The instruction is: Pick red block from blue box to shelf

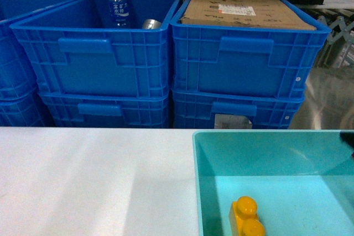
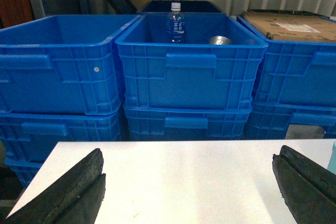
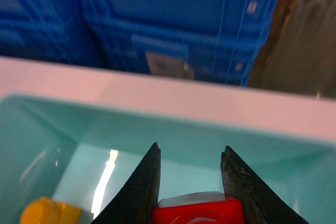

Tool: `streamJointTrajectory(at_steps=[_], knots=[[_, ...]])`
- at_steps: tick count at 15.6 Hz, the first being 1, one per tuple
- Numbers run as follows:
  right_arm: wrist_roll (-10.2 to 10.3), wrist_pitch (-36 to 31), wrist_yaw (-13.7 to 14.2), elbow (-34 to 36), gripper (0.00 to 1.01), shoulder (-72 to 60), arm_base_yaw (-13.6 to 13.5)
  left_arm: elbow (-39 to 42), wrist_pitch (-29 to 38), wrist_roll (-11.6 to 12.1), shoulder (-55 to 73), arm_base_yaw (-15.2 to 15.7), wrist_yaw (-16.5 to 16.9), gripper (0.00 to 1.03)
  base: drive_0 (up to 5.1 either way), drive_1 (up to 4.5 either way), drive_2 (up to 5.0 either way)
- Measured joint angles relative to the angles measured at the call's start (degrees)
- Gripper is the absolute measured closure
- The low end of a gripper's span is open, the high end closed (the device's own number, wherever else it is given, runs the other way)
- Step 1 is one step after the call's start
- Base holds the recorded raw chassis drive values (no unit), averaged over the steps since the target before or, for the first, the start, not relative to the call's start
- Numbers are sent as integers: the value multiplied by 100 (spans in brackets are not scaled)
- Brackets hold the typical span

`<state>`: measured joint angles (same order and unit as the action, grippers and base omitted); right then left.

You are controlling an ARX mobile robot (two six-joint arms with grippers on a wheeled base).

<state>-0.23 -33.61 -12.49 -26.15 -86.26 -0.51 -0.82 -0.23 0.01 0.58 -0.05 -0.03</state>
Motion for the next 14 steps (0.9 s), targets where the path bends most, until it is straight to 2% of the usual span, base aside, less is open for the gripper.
streamJointTrajectory(at_steps=[1,2,4,5,6,7,10,11,12,13,14], knots=[[-90,264,-304,-273,72,905,393,0,2,0,0,0,0,5,0,0,0],[-109,380,-490,-446,72,1515,715,0,2,0,0,0,0,5,0,0,0],[-98,372,-511,-317,72,2140,872,0,2,0,0,0,0,5,0,0,0],[-79,114,-538,-116,72,2573,1008,0,2,0,0,0,0,5,0,0,0],[13,-153,-533,175,72,3067,1078,0,2,0,0,0,0,5,0,0,0],[22,-138,-466,348,72,3355,1054,0,0,0,0,0,0,5,0,0,0],[107,529,-302,942,72,4485,713,0,2,0,0,0,-2,5,0,0,0],[195,793,-197,1040,73,4887,688,0,2,0,0,0,0,5,0,0,0],[308,1128,-39,1095,73,5348,697,0,0,0,0,0,0,5,0,0,0],[470,1486,-138,1152,73,5814,855,0,2,0,0,0,0,5,0,0,0],[522,1609,-295,1226,73,6002,1001,0,2,0,0,0,0,5,0,0,0]])
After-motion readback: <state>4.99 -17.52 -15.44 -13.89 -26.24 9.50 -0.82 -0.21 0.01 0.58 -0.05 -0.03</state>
